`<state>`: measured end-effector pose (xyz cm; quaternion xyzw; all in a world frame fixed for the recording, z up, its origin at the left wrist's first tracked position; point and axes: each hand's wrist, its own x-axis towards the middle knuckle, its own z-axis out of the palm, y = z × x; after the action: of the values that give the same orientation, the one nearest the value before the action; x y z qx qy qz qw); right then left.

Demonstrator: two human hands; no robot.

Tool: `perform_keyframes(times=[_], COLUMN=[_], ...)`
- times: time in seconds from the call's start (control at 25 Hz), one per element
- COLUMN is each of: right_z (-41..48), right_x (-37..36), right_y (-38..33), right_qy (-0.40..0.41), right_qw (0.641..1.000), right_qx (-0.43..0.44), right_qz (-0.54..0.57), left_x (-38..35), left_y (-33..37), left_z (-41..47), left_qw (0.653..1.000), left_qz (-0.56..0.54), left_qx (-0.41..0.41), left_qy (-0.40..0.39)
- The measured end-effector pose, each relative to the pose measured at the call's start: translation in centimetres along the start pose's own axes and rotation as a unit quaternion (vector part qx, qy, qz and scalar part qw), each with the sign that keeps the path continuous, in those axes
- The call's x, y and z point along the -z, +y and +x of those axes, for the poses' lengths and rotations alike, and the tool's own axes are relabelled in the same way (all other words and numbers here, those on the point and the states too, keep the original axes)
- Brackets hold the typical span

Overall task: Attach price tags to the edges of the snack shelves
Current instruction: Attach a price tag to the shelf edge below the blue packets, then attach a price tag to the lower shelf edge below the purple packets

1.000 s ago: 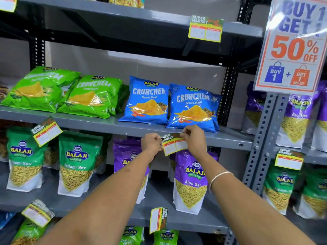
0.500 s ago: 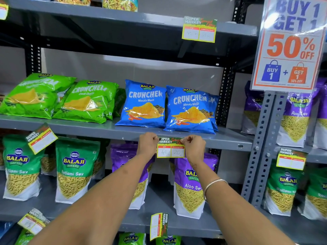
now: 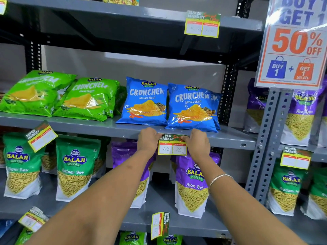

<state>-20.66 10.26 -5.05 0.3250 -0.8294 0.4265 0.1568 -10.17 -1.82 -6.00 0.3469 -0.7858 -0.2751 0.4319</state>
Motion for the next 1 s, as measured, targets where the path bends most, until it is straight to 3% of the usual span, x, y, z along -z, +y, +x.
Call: perform_keyframes(times=[0.28,0.4,0.48,0.56,0.76,0.84,0.92,1.0], right_z=[-1.4,-4.9,-7.6,-10.3,-16.9,-18.5,-19.3,-19.6], right_x=[1.0,-2.0,-5.1,-8.6,-15.6,-17.6,-19.0,-20.9], right_y=[0.2,3.6,7.0,10.6,16.3,16.8,16.6,17.3], right_qy=[-0.005,-0.004,-0.049,-0.103,-0.266,-0.305,-0.285,-0.297], right_qw=[0.999,1.000,0.994,0.977,0.890,0.881,0.885,0.855], right_qx=[0.017,-0.013,-0.095,-0.184,-0.360,-0.349,-0.353,-0.394], right_qz=[-0.049,-0.018,0.008,0.027,0.087,0.093,0.105,0.161], left_x=[0.6,-0.3,-1.9,-4.3,-11.1,-12.8,-13.6,-14.0], left_y=[0.0,-3.9,-7.6,-10.3,-13.1,-13.8,-13.9,-13.9], left_z=[-1.3,-4.0,-6.3,-8.1,-10.8,-11.5,-11.9,-12.0], left_qw=[1.000,0.999,0.996,0.982,0.910,0.889,0.878,0.875], left_qz=[0.014,0.031,0.073,0.132,0.246,0.280,0.310,0.325], left_qx=[0.014,0.019,0.040,0.035,-0.028,-0.042,-0.046,-0.040], left_qy=[0.004,0.018,-0.032,-0.131,-0.332,-0.360,-0.362,-0.356])
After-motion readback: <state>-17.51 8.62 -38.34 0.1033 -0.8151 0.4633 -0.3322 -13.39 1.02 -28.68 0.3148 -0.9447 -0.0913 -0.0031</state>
